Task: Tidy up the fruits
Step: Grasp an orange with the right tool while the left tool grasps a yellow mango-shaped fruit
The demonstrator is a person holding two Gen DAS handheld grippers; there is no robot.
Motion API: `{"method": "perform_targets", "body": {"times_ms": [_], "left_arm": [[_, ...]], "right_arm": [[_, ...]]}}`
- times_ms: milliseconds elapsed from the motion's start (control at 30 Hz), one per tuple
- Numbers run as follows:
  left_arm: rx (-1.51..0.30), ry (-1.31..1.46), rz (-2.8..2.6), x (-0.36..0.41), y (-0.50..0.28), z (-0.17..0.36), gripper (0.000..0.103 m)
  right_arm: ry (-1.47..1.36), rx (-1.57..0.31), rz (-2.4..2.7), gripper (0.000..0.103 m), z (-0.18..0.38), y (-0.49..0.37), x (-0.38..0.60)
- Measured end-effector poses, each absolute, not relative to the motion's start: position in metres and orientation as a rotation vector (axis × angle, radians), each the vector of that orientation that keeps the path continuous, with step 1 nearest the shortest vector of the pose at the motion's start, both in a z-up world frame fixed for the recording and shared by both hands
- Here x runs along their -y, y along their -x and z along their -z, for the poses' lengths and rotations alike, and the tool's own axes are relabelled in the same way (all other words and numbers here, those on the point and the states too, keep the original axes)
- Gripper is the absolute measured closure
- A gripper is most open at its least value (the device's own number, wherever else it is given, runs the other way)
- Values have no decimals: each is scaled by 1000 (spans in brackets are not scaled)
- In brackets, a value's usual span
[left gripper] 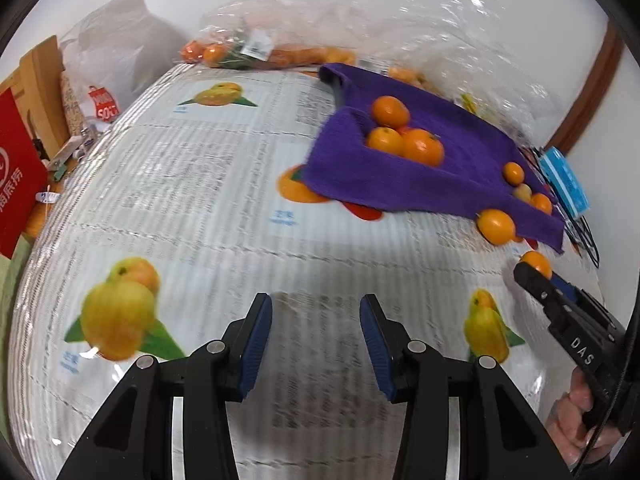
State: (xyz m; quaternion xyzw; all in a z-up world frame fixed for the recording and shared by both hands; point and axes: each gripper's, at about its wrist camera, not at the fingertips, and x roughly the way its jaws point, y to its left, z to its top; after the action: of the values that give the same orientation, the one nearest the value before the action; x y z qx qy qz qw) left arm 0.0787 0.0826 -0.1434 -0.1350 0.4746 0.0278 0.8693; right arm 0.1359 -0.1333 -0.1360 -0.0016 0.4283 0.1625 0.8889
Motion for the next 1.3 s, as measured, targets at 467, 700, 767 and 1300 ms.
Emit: {"method": "perform_targets", "body": {"times_ms": [467, 700, 767, 1300], "left_arm": [[-1034, 231, 70, -10, -93, 139, 51], [-1021, 236, 130, 19, -110, 141, 48], [-1015, 232, 160, 27, -115, 141, 48], [-960, 206, 134, 58, -162, 140, 48]], "right_arm": [[-35, -840, -219, 68, 121, -124, 219], [-56, -819, -190, 68, 120, -123, 252], [-67, -819, -188, 68, 121, -124, 260], [-104, -881, -195, 68, 147, -145, 278]]}}
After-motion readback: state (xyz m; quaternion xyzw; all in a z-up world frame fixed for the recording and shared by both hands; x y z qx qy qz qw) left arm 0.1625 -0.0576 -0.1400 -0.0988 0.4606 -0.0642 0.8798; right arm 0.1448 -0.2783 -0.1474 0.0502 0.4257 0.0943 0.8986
